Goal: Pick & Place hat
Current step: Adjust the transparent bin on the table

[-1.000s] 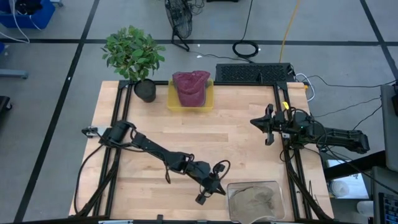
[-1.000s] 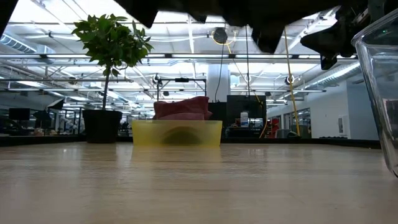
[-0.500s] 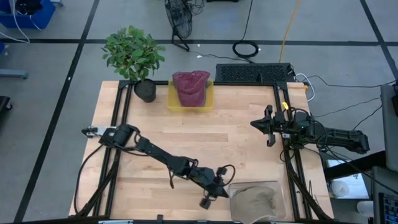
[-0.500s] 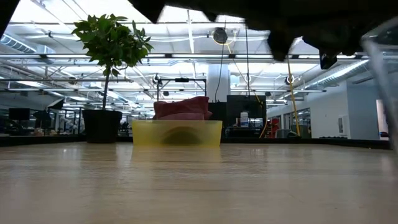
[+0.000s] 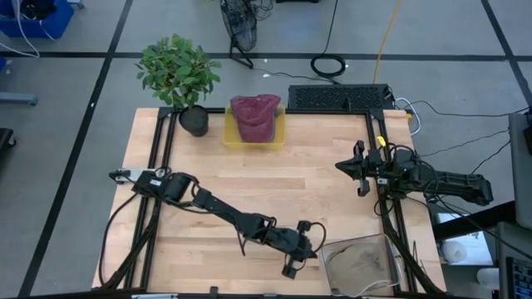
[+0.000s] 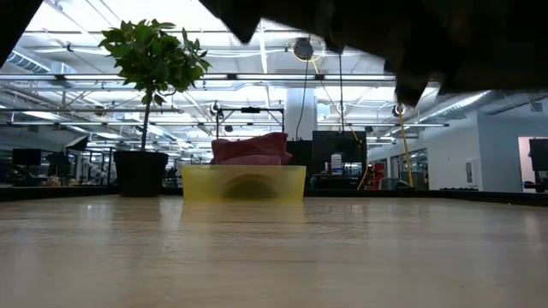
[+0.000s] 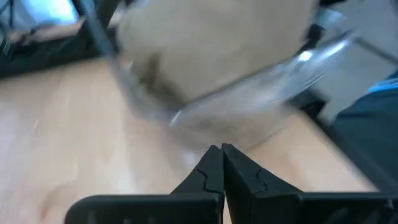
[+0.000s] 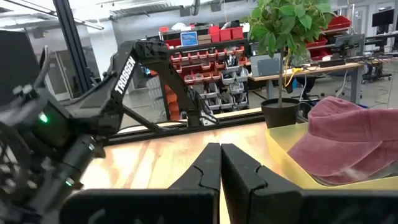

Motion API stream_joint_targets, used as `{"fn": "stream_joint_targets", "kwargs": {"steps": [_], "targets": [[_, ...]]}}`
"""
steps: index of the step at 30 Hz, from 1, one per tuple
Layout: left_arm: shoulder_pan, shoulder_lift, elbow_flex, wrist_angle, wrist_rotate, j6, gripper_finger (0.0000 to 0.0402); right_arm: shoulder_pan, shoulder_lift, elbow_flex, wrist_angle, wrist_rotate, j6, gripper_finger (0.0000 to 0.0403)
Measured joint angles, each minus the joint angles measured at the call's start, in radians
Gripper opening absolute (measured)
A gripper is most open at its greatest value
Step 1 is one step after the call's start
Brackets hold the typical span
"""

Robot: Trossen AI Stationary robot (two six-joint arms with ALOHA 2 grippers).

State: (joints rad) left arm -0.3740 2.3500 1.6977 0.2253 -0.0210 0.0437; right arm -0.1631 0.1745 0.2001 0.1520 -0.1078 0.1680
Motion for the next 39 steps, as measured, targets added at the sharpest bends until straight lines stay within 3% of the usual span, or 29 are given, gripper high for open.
{"fn": "stream_joint_targets", "kwargs": {"steps": [7, 13, 20, 26, 32, 39], "targets": [[0.027, 0.0, -0.001, -0.002, -0.009, -0.049, 0.0015, 0.0, 0.0, 0.0, -0.033, -0.071, 0.034, 0.0], [0.005, -0.01, -0.001, -0.15, 0.006, 0.02, 0.0004, 0.004, 0.014, -0.001, -0.359, -0.185, 0.101, 0.0], [-0.005, -0.146, -0.001, -0.359, -0.213, 0.077, 0.0008, 0.069, 0.082, 0.001, -0.233, -0.21, 0.151, 0.0], [-0.008, -0.256, -0.002, -0.436, -0.268, 0.08, 0.0007, 0.133, 0.197, 0.019, -0.115, -0.191, 0.187, 0.0], [0.023, -0.332, -0.002, -0.541, -0.35, 0.08, 0.0004, 0.201, 0.402, 0.211, -0.273, -0.072, 0.099, 0.0], [0.069, -0.514, -0.124, -0.516, -0.436, 0.078, 0.0003, 0.286, 0.652, 0.522, -0.768, 0.032, 0.1, 0.0]]}}
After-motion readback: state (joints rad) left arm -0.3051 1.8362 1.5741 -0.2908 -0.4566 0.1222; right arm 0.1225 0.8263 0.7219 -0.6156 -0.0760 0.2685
